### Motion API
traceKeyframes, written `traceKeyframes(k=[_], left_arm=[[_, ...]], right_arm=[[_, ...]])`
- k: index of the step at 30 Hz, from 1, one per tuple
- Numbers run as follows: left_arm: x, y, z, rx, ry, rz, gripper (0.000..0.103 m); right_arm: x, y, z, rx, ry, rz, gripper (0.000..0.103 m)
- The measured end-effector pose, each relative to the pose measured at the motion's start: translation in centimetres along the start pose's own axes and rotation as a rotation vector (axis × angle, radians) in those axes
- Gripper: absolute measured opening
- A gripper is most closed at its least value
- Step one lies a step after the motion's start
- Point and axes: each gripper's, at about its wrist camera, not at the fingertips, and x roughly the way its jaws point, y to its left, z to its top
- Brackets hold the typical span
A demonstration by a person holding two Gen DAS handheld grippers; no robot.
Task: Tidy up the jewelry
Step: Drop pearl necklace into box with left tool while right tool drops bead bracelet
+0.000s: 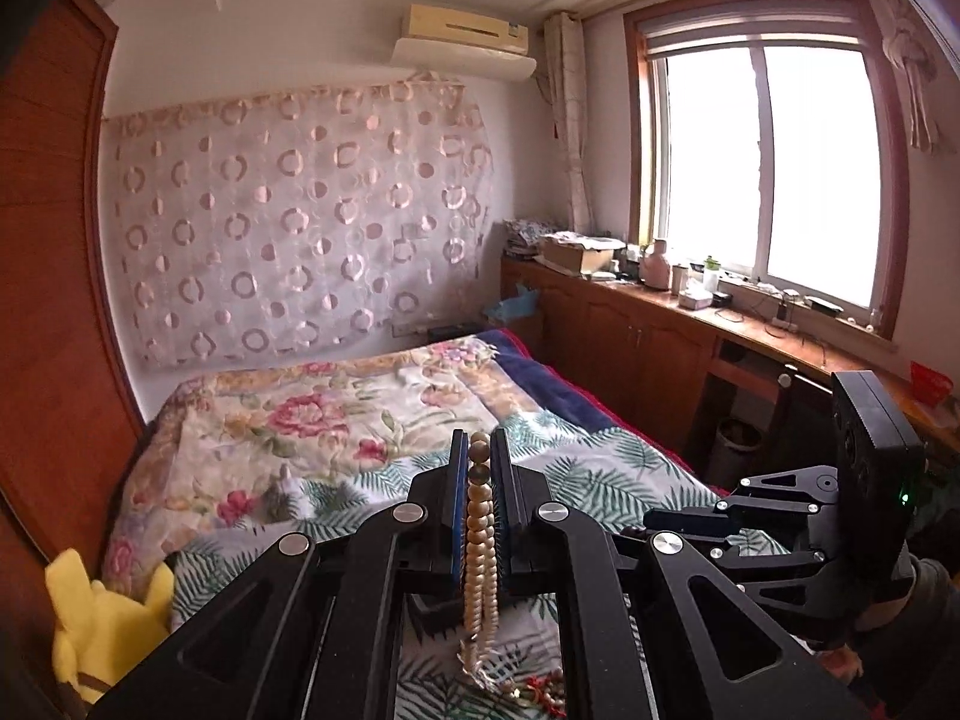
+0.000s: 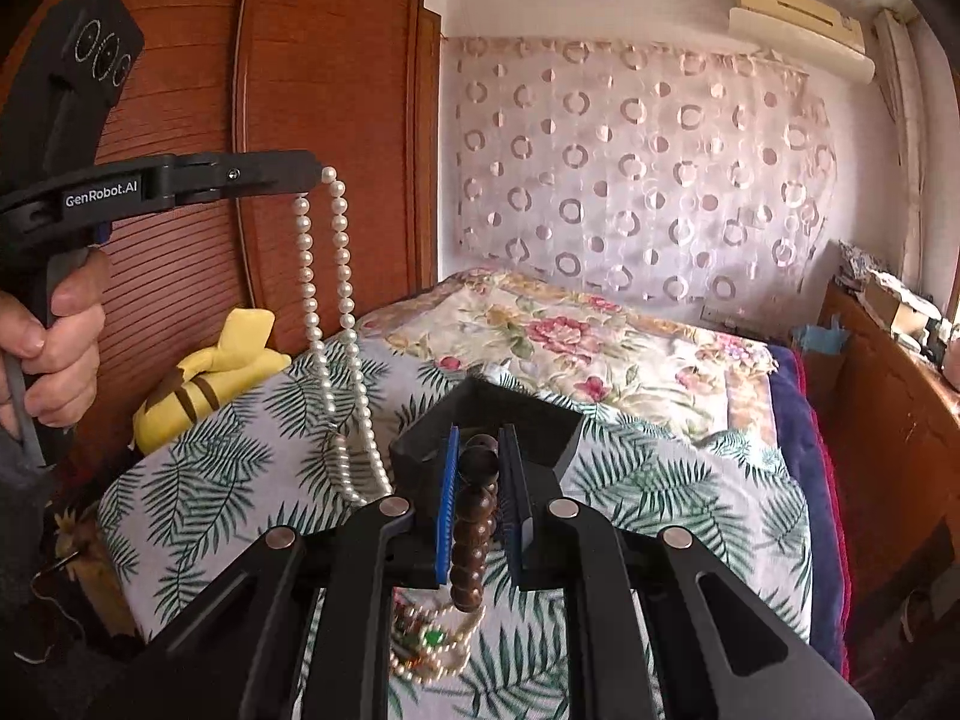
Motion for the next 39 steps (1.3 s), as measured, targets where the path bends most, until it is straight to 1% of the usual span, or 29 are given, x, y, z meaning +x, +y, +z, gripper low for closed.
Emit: traceKeyframes(k=[9,15,20,23,28,33,39], left_arm=[[2.3,1.5,2.4,-0.006,-0.002,0.057,0.006],[4.7,2.4,2.7,-0.018,0.022,0.073,0.006],[7.5,3.2,1.1,-0.044,0.079,0.061,0.006],[8.6,3.5,0.3,-0.055,0.103,0.055,0.006],[9.3,3.2,0.1,-0.050,0.106,0.046,0.006],[10.2,2.5,-0.1,-0.044,0.116,0.039,0.007],[11.9,2.0,-1.4,-0.051,0.156,0.022,0.007]], right_arm=[[3.2,-1.8,3.3,0.022,-0.013,0.008,0.015],[6.3,-2.4,4.0,0.029,0.016,0.012,0.015],[9.4,-2.4,3.4,0.033,0.062,0.011,0.015],[11.1,-2.2,2.3,0.037,0.099,0.009,0.015],[13.1,-2.3,0.4,0.068,0.152,0.018,0.015],[14.0,-2.6,-1.1,0.086,0.183,0.030,0.015],[13.5,-2.9,-1.8,0.096,0.179,0.029,0.017]])
